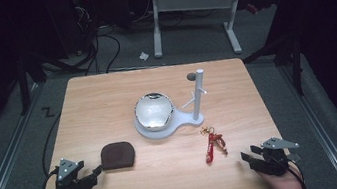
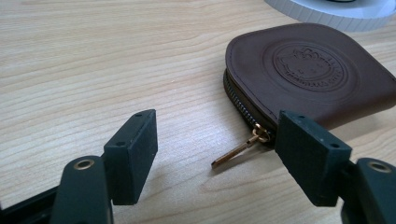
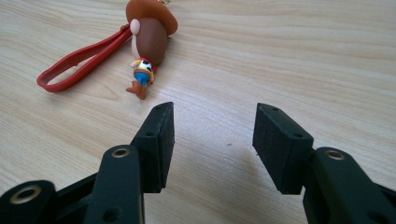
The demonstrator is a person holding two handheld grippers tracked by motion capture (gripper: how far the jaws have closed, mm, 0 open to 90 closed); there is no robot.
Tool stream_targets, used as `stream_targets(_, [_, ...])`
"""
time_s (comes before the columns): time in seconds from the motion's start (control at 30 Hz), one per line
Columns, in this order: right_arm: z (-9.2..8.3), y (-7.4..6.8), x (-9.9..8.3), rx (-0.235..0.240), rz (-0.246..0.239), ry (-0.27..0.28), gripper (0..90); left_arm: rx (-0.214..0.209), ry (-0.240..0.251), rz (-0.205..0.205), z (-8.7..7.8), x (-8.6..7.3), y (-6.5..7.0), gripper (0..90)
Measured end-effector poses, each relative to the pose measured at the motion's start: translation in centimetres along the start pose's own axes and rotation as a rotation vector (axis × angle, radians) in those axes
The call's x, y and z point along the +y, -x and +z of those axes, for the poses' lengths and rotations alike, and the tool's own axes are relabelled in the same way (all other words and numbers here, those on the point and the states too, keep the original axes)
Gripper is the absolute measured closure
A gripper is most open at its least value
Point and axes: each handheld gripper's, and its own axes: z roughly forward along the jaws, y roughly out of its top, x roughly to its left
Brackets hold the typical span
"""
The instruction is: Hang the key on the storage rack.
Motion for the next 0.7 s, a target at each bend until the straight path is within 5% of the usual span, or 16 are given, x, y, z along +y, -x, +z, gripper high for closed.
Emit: stream_targets(0.7, [0.26,-0.53,0.19,-0.004,-0.038,0.014,48.5,-0.042,0.026,-0.007,-0.13,-0.04,0.26,30.5])
